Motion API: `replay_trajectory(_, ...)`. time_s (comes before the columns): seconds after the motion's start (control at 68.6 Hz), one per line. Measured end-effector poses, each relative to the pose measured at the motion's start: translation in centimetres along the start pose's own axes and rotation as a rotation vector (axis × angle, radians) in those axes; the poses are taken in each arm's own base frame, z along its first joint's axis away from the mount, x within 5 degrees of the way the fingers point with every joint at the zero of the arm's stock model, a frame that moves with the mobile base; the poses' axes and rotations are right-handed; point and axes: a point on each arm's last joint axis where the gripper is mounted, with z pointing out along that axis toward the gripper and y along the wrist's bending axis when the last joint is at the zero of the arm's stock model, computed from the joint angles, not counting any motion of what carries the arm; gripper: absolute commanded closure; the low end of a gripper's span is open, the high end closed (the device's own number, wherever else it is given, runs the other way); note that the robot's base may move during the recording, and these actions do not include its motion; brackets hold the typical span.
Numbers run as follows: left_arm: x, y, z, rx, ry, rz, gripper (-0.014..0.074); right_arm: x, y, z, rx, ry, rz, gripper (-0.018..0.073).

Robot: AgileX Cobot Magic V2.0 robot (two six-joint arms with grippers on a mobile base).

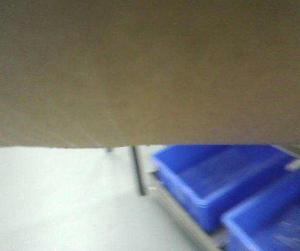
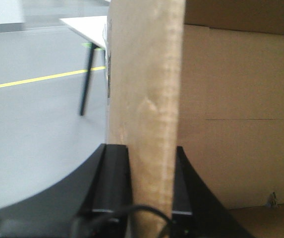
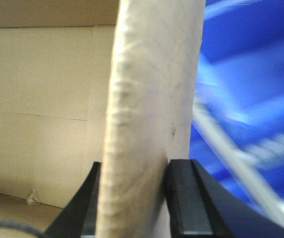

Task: Grab box from left shelf to table start
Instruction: 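Turn the base away from the shelf holding the box in both grippers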

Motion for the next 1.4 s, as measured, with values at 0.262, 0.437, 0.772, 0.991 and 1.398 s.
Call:
replay_trajectory(0.262,0.0,0.0,0.0,0.0,0.0,0.0,0.0689,0.0,0.0,0.0,0.0,0.0,0.0,0.0501)
replay_trajectory(0.437,0.0,-0.01,0.0,0.002,0.0,-0.001,0.069,0.0,0.0,0.0,0.0,0.0,0.0,0.0501)
replay_trajectory(0.772,0.0,-0.01,0.0,0.002,0.0,-0.001,0.069,0.0,0.0,0.0,0.0,0.0,0.0,0.0501)
replay_trajectory(0.991,0.0,-0.01,0.0,0.002,0.0,-0.001,0.069,0.0,0.0,0.0,0.0,0.0,0.0,0.0501)
replay_trajectory(1.398,-0.01,-0.02,0.0,0.002,-0.001,-0.001,0.069,0.0,0.0,0.0,0.0,0.0,0.0,0.0501)
